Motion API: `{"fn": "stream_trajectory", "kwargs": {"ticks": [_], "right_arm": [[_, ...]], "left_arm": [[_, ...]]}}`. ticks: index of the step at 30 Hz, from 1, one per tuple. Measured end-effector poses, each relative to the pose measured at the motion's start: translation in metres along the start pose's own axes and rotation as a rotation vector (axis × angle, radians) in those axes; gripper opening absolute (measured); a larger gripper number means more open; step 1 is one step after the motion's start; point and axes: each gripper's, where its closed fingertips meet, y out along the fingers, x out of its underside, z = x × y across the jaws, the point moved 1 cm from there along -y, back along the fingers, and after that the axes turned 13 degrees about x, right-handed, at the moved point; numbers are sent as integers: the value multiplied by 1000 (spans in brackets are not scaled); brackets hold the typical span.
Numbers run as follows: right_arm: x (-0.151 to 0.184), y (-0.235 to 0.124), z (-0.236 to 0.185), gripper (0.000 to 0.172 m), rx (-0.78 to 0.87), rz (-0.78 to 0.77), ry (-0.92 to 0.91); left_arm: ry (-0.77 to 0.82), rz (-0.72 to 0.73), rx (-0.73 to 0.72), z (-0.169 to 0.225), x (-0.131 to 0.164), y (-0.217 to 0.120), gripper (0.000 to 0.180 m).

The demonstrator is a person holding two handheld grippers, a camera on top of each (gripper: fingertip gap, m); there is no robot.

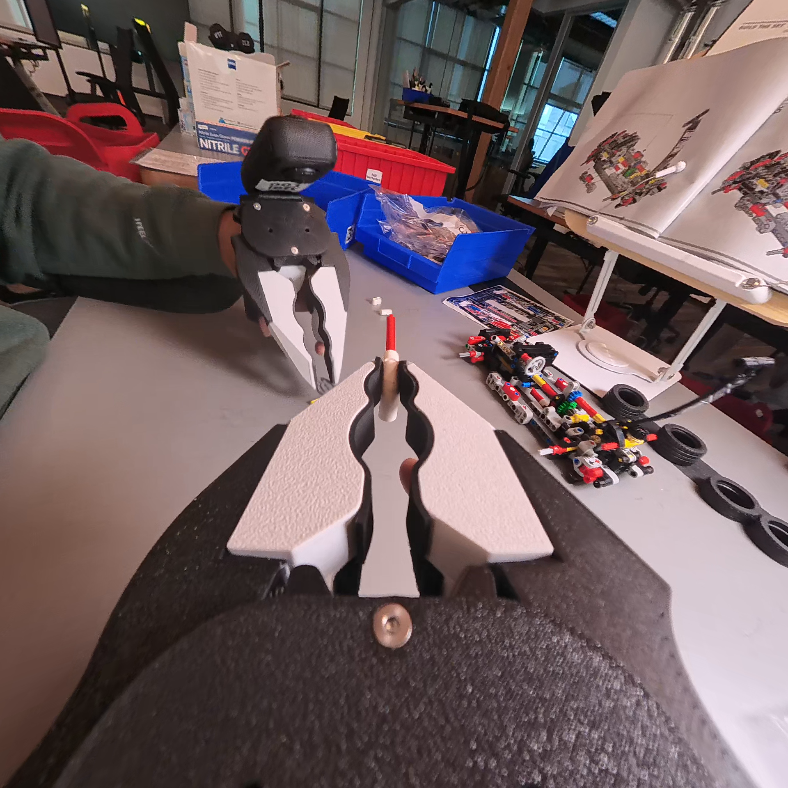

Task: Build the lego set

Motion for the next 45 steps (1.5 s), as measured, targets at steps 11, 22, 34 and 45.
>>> {"fn": "stream_trajectory", "kwargs": {"ticks": [11, 22, 34, 45], "right_arm": [[10, 12, -21, 5, -61, -40, -1], [12, 16, -31, 5, -84, -47, -7], [8, 19, -40, 5, -109, -32, 8], [-17, 46, -10, 5, -89, 23, 88]], "left_arm": [[-75, 166, 19, 18, 23, -31, 12], [-53, 409, 60, 25, -9, -38, 12], [-29, 787, 100, 32, -49, -82, 11], [-101, 1043, -14, -14, -80, -117, 11]]}}
